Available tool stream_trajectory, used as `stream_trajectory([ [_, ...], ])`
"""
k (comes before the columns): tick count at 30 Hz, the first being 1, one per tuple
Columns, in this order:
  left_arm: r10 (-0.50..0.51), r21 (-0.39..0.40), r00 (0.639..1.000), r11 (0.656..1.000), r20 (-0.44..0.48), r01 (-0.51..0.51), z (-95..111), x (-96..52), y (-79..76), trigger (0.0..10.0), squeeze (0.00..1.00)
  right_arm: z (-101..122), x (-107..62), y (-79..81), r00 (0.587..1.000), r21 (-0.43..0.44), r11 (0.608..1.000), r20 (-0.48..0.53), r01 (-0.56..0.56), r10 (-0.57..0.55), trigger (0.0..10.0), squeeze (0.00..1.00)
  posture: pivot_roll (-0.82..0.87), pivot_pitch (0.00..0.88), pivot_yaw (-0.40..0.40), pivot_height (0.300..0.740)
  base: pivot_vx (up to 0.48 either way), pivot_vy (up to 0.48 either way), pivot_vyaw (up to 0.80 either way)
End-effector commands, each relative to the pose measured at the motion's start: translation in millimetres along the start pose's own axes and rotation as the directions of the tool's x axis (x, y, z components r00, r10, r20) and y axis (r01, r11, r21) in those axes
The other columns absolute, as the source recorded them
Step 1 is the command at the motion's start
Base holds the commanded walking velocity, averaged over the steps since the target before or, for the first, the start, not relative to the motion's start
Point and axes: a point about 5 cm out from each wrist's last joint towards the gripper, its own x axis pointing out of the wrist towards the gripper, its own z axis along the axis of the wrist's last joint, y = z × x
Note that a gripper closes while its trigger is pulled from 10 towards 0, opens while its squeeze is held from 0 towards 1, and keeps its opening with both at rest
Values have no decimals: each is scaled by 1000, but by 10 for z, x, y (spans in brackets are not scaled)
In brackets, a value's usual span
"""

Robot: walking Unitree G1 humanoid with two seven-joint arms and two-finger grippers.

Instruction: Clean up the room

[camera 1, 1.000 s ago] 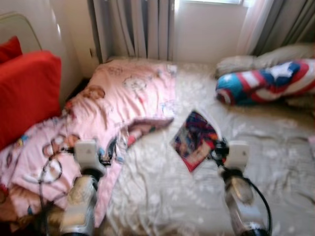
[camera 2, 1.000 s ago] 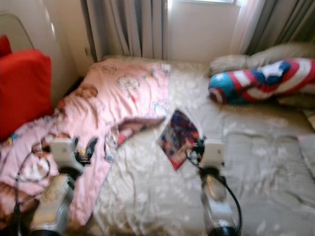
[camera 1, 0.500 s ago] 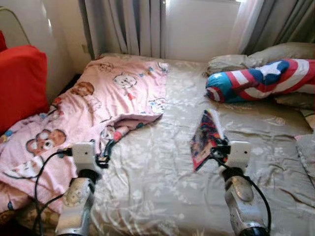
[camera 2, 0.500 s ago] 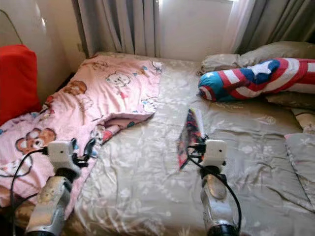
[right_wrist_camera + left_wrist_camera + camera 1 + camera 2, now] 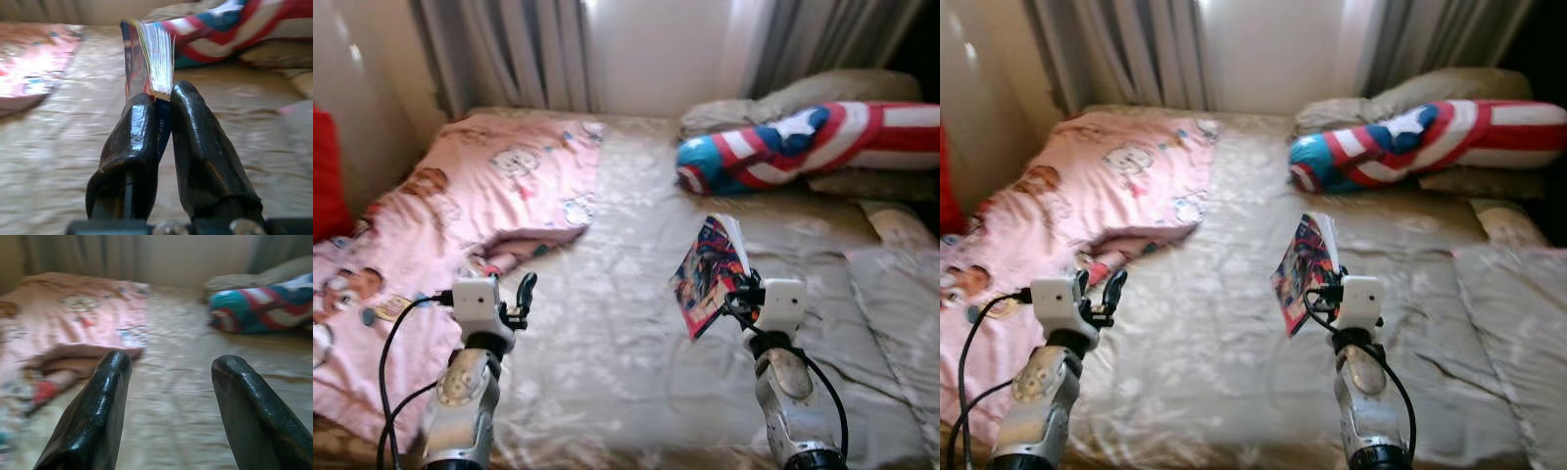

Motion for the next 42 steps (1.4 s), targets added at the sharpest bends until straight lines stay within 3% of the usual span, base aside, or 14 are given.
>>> stream_trajectory([
  [1,16,18,1000,1000,0,-16,8,-20,83,10000,0,168,61,49,997,8,1000,79,-10,9,10000,0,48,45,-63,740,0,-281,0],
  [28,16,21,1000,1000,-2,-16,12,-27,91,10000,0,134,43,70,998,8,1000,64,-21,20,10000,0,49,60,-60,740,0,-281,0],
  [42,17,11,1000,1000,-7,-17,4,-28,99,10000,0,130,39,65,998,9,1000,64,-13,13,10000,0,45,64,-58,740,0,0,0],
])
